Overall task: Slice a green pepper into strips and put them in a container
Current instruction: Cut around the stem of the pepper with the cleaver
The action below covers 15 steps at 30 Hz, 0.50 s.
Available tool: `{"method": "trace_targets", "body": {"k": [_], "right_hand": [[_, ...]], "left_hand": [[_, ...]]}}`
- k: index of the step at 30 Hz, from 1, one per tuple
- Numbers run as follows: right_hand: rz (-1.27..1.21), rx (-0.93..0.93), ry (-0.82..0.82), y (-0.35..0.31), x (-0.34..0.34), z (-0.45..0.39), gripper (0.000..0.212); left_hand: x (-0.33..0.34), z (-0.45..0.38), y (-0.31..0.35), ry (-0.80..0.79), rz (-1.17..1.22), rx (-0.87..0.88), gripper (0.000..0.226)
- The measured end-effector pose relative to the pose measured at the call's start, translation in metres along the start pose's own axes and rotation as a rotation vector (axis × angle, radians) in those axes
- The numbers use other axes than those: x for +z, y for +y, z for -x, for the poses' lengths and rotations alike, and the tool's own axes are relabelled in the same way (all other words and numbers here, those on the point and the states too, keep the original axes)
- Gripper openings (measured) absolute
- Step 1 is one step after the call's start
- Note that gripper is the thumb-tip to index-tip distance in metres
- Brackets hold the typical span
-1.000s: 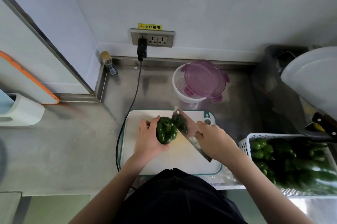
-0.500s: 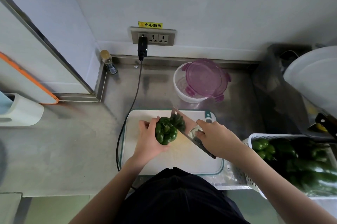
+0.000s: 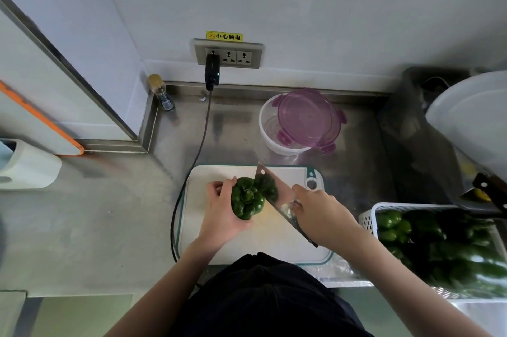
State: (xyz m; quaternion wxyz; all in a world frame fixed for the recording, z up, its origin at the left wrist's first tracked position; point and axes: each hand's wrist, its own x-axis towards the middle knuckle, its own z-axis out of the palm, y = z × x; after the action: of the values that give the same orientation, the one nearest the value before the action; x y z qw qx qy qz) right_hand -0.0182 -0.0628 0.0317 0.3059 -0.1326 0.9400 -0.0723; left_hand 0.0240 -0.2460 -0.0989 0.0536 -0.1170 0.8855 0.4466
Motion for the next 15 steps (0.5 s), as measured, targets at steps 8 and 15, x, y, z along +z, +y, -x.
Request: {"method": "trace_targets", "body": {"k": [8, 15], "right_hand": [[0.041, -0.039, 0.011, -0.002, 0.003, -0.005, 0.019], [0.139, -0.142, -0.067, -0.013, -0.026, -0.009, 0.03]], "left_hand": [[0.0, -0.004, 0.0, -0.021, -0.043, -0.003, 0.099], [0.0, -0.005, -0.001, -0.004, -0.032, -0.013, 0.097]]}}
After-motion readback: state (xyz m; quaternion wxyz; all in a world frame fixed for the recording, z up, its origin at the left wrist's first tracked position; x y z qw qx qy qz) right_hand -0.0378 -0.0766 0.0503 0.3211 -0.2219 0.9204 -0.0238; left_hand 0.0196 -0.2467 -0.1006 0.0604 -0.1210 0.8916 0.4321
